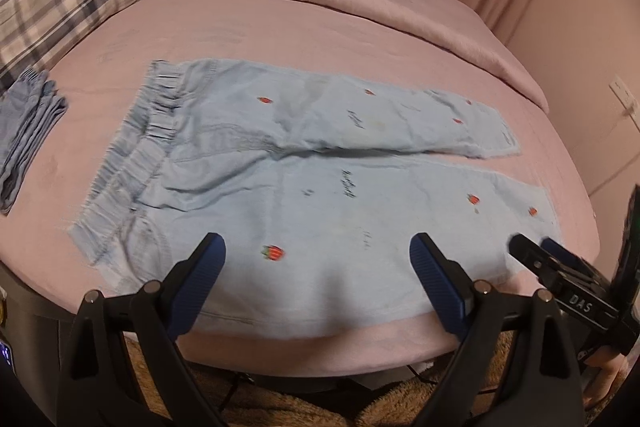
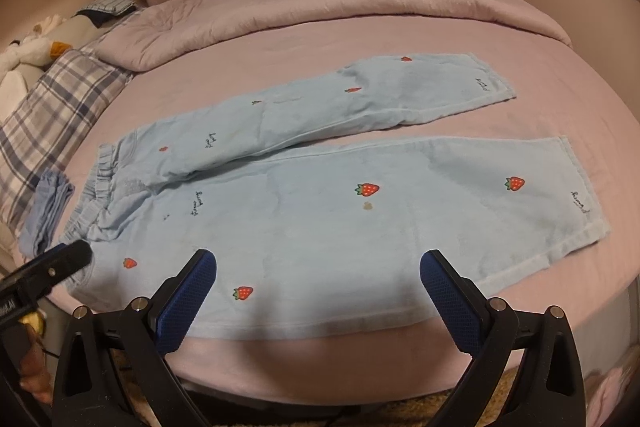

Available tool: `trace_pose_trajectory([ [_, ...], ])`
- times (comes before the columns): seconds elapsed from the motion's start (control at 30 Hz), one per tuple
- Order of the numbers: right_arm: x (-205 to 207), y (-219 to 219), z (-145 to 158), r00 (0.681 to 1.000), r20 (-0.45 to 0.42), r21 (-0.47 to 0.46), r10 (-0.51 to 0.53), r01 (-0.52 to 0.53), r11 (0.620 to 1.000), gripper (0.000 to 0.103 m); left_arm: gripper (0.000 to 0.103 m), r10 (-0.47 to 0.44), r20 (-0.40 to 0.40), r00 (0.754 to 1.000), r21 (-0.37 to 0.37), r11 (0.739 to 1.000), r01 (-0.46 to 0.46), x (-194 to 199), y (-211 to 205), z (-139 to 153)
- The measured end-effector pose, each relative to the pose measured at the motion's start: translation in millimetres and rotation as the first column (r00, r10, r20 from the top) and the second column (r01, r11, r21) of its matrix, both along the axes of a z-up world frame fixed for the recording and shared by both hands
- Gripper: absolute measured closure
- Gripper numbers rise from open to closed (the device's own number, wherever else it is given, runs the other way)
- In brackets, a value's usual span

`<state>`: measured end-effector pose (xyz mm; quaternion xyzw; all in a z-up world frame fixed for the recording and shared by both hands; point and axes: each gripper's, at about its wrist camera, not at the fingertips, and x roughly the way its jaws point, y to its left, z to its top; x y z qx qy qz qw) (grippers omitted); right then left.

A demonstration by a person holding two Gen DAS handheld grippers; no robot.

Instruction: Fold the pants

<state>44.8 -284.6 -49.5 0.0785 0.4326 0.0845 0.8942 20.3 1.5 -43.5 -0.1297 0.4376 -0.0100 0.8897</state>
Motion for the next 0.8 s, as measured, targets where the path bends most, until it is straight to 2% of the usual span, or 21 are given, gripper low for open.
trace_pose_trajectory([
  [0.1, 3, -12, -2, 0.999, -0.012, 0.013, -0.031, 0.031, 0.999, 0.007, 0.013, 0.066, -0.004, 0.998, -0.008, 0.998, -0.066, 2, 23, 0],
  [0.23, 6, -39, -5, 0.994, -0.028, 0.023, -0.103, 0.104, 0.994, 0.007, 0.018, 0.165, -0.036, 0.986, -0.036, 0.985, -0.166, 3, 61, -7],
  [0.37, 7, -90, -10, 0.971, -0.051, 0.051, -0.232, 0.235, 0.971, 0.007, 0.025, 0.238, -0.093, 0.967, -0.066, 0.967, -0.244, 2, 94, -25],
  [0.43, 7, -127, -19, 0.939, -0.095, 0.082, -0.330, 0.338, 0.938, 0.008, 0.028, 0.261, -0.124, 0.957, -0.077, 0.959, -0.272, 2, 105, -36],
  [0.5, 5, -157, -29, 0.903, -0.138, 0.102, -0.406, 0.421, 0.901, 0.020, 0.030, 0.283, -0.151, 0.947, -0.071, 0.953, -0.296, 2, 112, -45],
  [0.6, 1, -199, -47, 0.841, -0.201, 0.141, -0.503, 0.533, 0.834, 0.027, 0.035, 0.298, -0.177, 0.938, -0.074, 0.946, -0.314, 3, 120, -57],
  [0.67, -1, -219, -58, 0.811, -0.233, 0.175, -0.537, 0.578, 0.797, 0.032, 0.040, 0.307, -0.189, 0.933, -0.074, 0.943, -0.326, 5, 124, -63],
  [0.73, -1, -233, -67, 0.790, -0.268, 0.224, -0.551, 0.608, 0.762, 0.041, 0.043, 0.314, -0.198, 0.928, -0.066, 0.941, -0.332, 3, 129, -66],
  [0.8, -1, -241, -75, 0.790, -0.281, 0.285, -0.544, 0.610, 0.739, 0.046, 0.043, 0.325, -0.209, 0.922, -0.065, 0.936, -0.345, 0, 134, -65],
])
